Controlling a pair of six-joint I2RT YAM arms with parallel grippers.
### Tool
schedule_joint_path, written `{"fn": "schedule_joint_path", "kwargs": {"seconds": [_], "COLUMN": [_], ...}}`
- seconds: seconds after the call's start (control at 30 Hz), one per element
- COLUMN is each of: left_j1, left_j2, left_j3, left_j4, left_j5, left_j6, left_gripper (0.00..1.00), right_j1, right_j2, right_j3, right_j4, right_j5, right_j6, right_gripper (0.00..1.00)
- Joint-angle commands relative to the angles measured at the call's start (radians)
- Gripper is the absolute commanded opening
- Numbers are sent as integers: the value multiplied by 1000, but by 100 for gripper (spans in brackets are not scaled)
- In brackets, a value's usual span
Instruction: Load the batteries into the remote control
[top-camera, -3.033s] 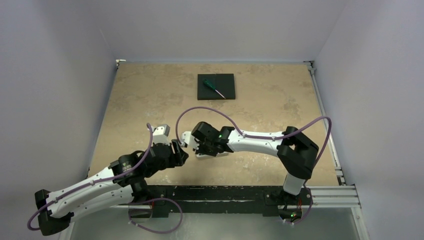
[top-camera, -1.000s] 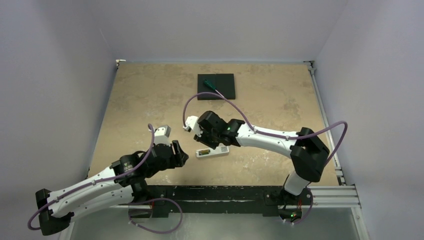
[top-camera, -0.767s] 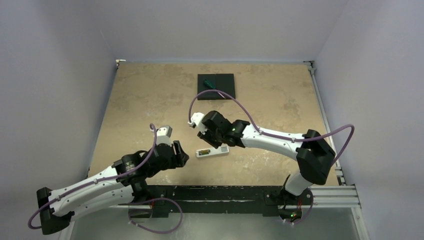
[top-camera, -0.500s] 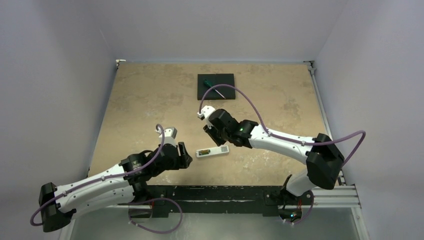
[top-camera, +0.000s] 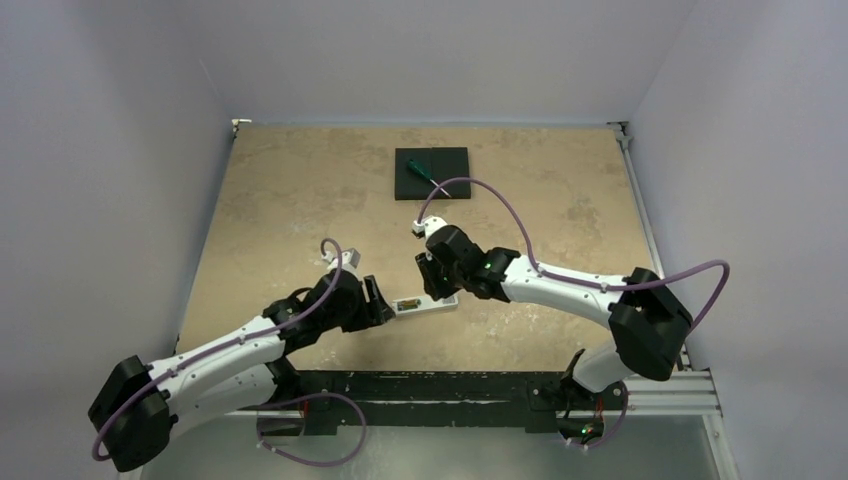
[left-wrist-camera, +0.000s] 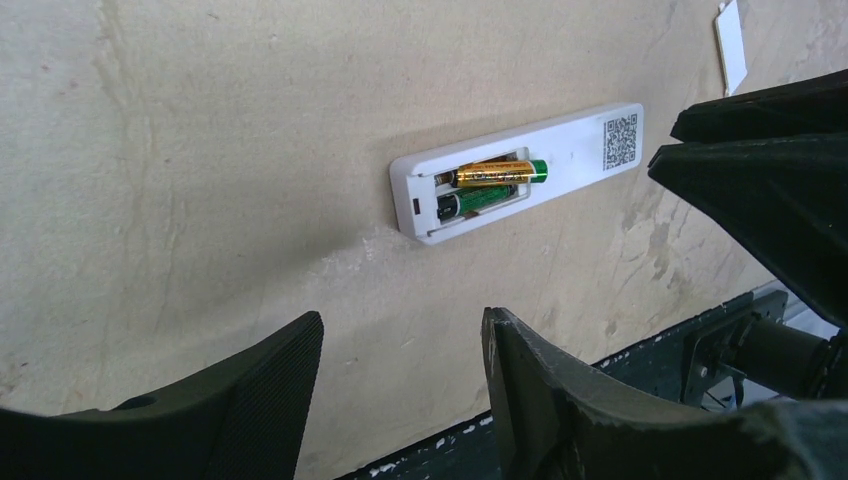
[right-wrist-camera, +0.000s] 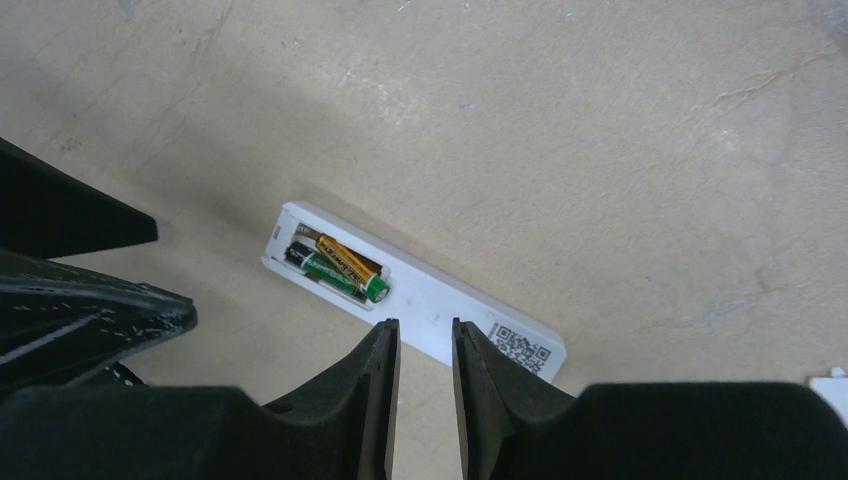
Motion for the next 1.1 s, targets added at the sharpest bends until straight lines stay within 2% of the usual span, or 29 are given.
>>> {"fn": "schedule_joint_path", "kwargs": {"seconds": [0.0, 0.2, 0.53, 1.07], "left_j1": [33, 84, 186, 235], "left_j2": [60, 131, 136, 257], "left_j3": [-17, -55, -97, -117], "left_j4": [149, 277, 379, 507], "left_j5": [128, 214, 303, 391], "left_j6": [36, 36, 60, 67], "left_gripper": [59, 55, 51, 43], "right_j1": [-1, -1, -1, -1], "right_j2": [-51, -53, -20, 24], "right_j3": [-39, -82, -100, -128], "right_j4": [102, 159, 220, 258], "right_j5": [-40, -67, -90, -77], "right_j6": [113, 193, 264, 299], "right_gripper": [34, 37, 34, 32]}}
